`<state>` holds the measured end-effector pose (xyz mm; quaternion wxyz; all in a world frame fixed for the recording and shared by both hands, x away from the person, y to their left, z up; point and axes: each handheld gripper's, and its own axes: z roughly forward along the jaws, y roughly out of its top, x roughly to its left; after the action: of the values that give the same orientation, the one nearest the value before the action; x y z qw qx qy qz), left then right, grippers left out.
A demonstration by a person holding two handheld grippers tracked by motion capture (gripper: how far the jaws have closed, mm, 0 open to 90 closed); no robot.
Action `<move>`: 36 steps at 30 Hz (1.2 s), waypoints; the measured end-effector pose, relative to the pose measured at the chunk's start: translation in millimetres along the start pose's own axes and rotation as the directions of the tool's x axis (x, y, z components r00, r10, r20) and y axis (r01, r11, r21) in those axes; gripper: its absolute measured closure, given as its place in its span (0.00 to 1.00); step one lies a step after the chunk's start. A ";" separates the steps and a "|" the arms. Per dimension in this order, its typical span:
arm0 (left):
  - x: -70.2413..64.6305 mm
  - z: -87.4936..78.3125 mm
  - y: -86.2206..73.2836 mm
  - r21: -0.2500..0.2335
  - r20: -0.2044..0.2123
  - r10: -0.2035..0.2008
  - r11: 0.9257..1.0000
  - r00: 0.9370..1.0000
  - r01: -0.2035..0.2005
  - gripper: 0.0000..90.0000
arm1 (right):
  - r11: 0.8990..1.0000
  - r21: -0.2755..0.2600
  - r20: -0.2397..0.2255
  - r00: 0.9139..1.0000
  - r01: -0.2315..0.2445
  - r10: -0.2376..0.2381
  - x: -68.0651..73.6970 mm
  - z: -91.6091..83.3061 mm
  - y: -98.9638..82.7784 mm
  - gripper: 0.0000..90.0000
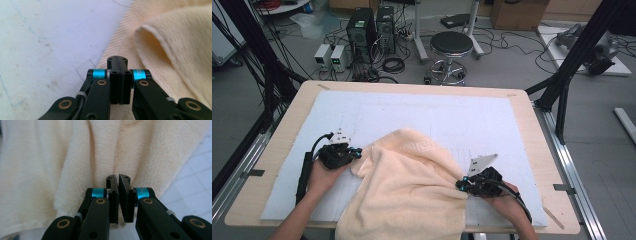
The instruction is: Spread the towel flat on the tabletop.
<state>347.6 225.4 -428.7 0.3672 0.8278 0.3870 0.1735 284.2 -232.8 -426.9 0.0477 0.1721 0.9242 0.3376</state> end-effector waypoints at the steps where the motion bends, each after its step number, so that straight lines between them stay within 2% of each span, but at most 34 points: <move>1: 2.2 2.5 3.2 0.002 -0.014 -0.006 1.000 1.000 0.006 0.99 | 1.000 0.004 -0.004 1.000 0.017 -0.017 4.0 0.4 1.4 0.96; 3: 5.6 5.4 7.4 -0.018 -0.013 -0.028 0.999 1.000 0.028 0.98 | 1.000 0.002 0.002 1.000 0.029 -0.029 7.7 -0.6 5.9 0.87; 5: 7.5 4.5 10.5 -0.021 0.013 -0.040 0.999 0.999 0.040 0.91 | 0.999 -0.035 0.018 1.000 0.025 -0.024 5.7 -4.6 12.0 0.82; 8: 3.7 -0.7 11.9 -0.046 0.067 -0.034 0.998 0.997 0.037 0.87 | 0.995 -0.103 0.058 0.998 -0.001 0.007 -6.9 -10.1 25.6 0.76; 9: 1.3 -2.3 12.4 -0.045 0.073 -0.027 0.999 0.997 0.030 0.85 | 0.993 -0.122 0.088 0.996 0.001 0.010 -12.3 -10.5 30.9 0.73; 11: -4.6 -4.9 12.5 -0.043 0.093 -0.010 0.999 0.996 0.014 0.81 | 0.990 -0.143 0.117 0.993 -0.001 0.018 -23.5 -7.7 43.0 0.71; 12: -6.7 -6.1 12.2 -0.043 0.100 0.006 0.999 0.995 -0.002 0.80 | 0.990 -0.142 0.147 0.989 0.010 0.011 -30.8 -4.0 50.6 0.70; 13: -8.3 -6.9 12.0 -0.042 0.102 0.013 0.999 0.995 -0.009 0.79 | 0.990 -0.142 0.154 0.988 0.010 0.012 -36.7 -0.3 56.0 0.69; 18: -11.4 -10.8 10.7 -0.056 0.128 0.027 0.998 0.991 -0.020 0.74 | 0.989 -0.141 0.155 0.986 -0.040 0.061 -64.9 24.4 75.1 0.61; 20: -11.5 -9.7 9.3 -0.039 0.139 0.026 0.999 0.990 -0.020 0.72 | 0.992 -0.116 0.168 0.983 -0.049 0.068 -73.1 34.4 78.9 0.59; 22: -12.7 -8.9 5.7 -0.030 0.141 0.031 0.999 0.990 -0.027 0.72 | 0.992 -0.110 0.167 0.983 -0.055 0.073 -82.9 43.8 79.4 0.61; 24: -11.9 -9.5 1.8 -0.012 0.145 0.037 0.999 0.989 -0.036 0.72 | 0.990 -0.110 0.144 0.984 -0.094 0.109 -91.1 52.2 77.3 0.61; 25: -11.6 -9.7 0.8 -0.015 0.145 0.033 0.999 0.989 -0.031 0.72 | 0.990 -0.091 0.133 0.983 -0.112 0.123 -93.8 57.9 75.9 0.62; 26: -10.7 -10.4 -0.2 -0.025 0.140 0.030 0.999 0.990 -0.027 0.72 | 0.991 -0.076 0.134 0.984 -0.110 0.120 -94.8 61.2 75.4 0.65; 28: -8.1 -12.3 -1.3 -0.031 0.135 0.016 0.999 0.991 -0.012 0.72 | 0.994 -0.047 0.126 0.987 -0.095 0.101 -93.4 66.9 75.5 0.80; 29: -6.7 -13.1 -1.7 -0.035 0.138 0.014 0.999 0.990 -0.009 0.71 | 0.995 -0.040 0.128 0.987 -0.093 0.098 -92.0 65.1 76.5 0.90; 30: -6.0 -14.2 -1.7 -0.038 0.137 0.012 0.999 0.990 -0.007 0.71 | 0.995 -0.039 0.129 0.987 -0.088 0.092 -91.9 61.9 76.9 0.94; 34: -4.8 -15.7 -1.3 -0.050 0.137 0.007 0.999 0.991 0.000 0.70 | 0.992 -0.052 0.155 0.981 -0.114 0.121 -93.1 36.4 68.7 0.95; 36: -5.3 -13.7 -1.2 -0.048 0.136 0.005 0.999 0.991 0.002 0.70 | 0.991 -0.057 0.192 0.973 -0.121 0.130 -91.1 18.4 60.3 0.95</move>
<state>335.8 228.3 -420.4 0.4126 0.8289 0.3560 0.1261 390.5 -210.5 -404.9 0.1205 0.2612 0.8945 0.3422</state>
